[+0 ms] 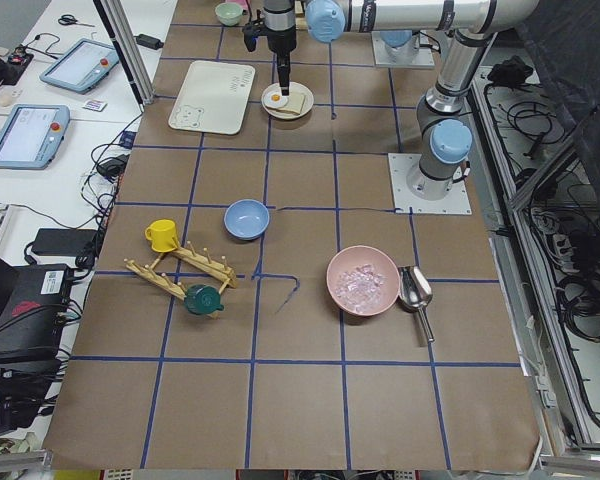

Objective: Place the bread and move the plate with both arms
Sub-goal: 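Close the right gripper on the bread slice's edge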

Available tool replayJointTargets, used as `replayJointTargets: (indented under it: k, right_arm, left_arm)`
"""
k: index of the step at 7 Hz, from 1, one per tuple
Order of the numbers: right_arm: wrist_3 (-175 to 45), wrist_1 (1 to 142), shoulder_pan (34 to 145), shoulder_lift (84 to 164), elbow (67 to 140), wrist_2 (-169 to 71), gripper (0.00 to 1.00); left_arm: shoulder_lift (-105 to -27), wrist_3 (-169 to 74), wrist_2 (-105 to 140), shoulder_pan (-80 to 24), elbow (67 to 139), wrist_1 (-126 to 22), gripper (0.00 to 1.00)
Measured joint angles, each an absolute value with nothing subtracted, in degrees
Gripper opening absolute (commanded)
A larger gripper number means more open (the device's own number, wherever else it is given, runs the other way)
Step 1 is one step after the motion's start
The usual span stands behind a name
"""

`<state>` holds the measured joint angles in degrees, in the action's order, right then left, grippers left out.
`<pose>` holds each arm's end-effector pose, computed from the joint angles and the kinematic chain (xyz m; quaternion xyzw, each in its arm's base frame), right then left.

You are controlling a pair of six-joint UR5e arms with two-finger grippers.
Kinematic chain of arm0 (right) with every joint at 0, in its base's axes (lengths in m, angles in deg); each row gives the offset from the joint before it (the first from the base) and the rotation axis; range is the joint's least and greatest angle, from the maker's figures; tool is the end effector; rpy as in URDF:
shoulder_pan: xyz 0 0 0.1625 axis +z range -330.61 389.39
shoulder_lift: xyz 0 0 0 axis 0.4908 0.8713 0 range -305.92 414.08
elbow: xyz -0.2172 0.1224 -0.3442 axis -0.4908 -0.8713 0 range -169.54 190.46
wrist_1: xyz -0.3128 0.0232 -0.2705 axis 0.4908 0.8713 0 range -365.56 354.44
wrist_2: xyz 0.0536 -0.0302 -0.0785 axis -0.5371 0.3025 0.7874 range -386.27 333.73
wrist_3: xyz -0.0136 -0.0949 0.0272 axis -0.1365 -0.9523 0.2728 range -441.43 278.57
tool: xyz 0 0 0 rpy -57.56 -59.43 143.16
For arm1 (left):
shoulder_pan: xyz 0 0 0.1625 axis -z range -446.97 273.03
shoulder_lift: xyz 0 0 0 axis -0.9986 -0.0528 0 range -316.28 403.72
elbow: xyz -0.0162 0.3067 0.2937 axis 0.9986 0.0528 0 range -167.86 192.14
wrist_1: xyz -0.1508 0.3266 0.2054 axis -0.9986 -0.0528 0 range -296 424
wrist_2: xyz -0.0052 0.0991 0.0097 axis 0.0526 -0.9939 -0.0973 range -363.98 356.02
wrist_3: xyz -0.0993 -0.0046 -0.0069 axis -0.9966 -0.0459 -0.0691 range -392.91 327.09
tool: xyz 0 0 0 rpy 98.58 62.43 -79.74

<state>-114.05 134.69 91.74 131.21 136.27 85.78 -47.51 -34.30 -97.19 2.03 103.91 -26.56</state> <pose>-0.1267 -0.4483 0.1927 0.0399 -0.9807 -0.0843 0.1721 -0.1191 -0.4962 0.4613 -0.0200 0.9989 0.0310 0.0281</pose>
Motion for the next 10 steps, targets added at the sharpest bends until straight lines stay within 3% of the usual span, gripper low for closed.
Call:
replayJointTargets:
  k: [3,4,10]
  right_arm:
    - [-114.36,134.74,91.71,130.75,136.35,86.98,0.16]
    - [-114.36,134.74,91.70,130.68,136.38,87.30,0.00]
    - [-113.77,134.57,91.06,130.89,136.62,87.11,0.00]
  left_arm:
    - [-47.14,-34.31,-97.14,2.06,103.90,-26.82,1.00]
    - [-47.29,-34.31,-97.10,2.06,103.89,-26.77,1.00]
    - [-47.57,-34.31,-96.94,2.06,103.96,-26.76,1.00]
